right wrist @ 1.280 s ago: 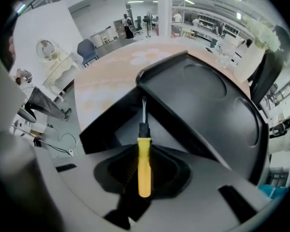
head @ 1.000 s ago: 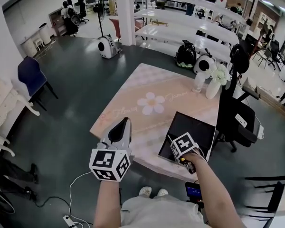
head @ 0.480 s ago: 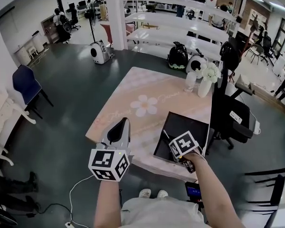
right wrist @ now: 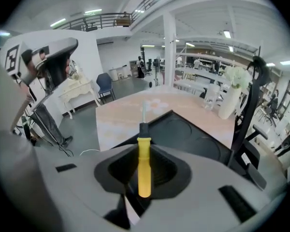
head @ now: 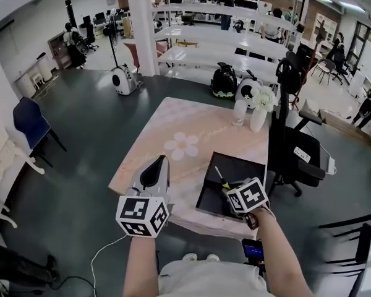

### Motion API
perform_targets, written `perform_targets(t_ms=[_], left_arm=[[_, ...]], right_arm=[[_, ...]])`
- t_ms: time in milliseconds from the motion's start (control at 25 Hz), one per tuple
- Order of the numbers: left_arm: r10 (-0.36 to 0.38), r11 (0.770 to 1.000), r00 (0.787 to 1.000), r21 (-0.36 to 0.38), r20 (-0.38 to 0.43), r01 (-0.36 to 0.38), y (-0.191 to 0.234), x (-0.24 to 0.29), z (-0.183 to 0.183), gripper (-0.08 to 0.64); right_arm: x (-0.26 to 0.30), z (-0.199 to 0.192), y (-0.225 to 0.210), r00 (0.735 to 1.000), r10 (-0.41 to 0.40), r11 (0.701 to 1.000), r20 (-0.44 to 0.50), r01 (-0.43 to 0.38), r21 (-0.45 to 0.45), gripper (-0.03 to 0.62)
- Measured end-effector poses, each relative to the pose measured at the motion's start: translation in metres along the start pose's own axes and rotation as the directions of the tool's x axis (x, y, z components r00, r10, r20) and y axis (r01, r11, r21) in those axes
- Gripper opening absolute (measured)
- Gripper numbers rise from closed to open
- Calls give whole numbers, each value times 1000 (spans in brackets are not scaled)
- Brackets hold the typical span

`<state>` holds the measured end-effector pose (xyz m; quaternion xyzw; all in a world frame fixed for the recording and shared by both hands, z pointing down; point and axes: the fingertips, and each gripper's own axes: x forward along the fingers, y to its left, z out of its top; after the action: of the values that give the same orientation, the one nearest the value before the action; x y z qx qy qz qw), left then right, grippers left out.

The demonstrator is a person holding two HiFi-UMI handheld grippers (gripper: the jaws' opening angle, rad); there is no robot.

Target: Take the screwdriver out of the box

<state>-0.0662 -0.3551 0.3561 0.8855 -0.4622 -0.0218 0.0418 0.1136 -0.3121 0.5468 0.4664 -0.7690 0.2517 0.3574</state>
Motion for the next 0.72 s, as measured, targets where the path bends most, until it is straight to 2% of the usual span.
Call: perform_targets(t_ms=[200, 440, 600, 720], left_arm=[[-10, 1000, 1000, -4, 25, 11, -2, 5, 8, 3], [-31, 1000, 999, -3, 45, 31, -9, 15, 16, 3], [-45, 999, 997, 6, 58, 45, -15, 18, 23, 3], [-60, 998, 996, 20, 69, 59, -21, 21, 29, 3]], right_arm=[[-27, 17, -9, 994, -45, 999, 101, 46, -7, 81], [-62, 37, -23, 971, -106, 994, 217, 106, 11, 81], [-91, 52, -31, 942, -148, 989, 300, 149, 20, 81], [-116, 64, -36, 906, -185, 982, 381, 186, 34, 81]])
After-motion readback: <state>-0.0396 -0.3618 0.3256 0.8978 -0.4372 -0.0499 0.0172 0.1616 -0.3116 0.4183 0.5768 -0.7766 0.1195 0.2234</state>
